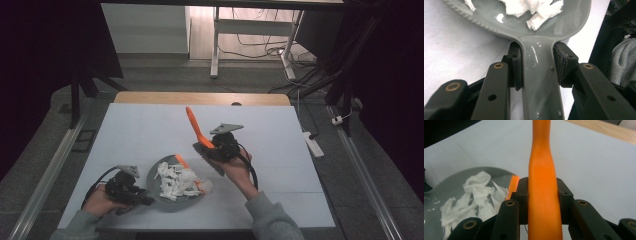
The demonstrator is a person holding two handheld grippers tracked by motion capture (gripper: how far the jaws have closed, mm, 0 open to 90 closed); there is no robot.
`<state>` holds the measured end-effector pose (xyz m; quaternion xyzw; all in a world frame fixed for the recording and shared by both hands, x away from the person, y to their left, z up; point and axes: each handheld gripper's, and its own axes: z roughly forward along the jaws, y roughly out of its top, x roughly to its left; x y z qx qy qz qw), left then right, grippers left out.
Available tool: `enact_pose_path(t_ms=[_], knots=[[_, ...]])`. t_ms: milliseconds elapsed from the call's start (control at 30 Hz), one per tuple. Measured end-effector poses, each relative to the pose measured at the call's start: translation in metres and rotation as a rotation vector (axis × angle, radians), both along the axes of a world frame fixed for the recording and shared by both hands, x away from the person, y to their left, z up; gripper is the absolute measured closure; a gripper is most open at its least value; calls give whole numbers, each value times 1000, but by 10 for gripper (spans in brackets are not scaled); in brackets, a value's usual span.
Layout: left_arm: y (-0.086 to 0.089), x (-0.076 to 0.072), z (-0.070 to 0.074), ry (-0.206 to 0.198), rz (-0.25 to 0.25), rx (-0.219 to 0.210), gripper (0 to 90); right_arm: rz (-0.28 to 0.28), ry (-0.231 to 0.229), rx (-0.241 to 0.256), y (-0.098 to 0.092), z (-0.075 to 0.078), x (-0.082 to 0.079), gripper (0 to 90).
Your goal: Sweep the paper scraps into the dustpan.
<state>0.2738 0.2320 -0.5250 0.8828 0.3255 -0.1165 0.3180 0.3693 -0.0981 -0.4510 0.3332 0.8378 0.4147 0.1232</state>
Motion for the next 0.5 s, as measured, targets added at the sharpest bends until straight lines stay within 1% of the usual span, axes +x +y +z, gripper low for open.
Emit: enact_pose_path(t_ms=[133, 267, 367, 500], knots=[[0, 0, 0, 0, 2, -2, 621, -47, 19, 4, -18, -7, -4, 704], [0, -1, 0, 2, 7, -4, 621, -92, 36, 9, -31, -14, -7, 704], [0, -2, 0, 3, 8, -4, 620, -107, 51, 0, -37, -18, -8, 704], [0, -3, 1, 3, 8, -3, 621, -113, 50, -19, -41, -23, -9, 704]])
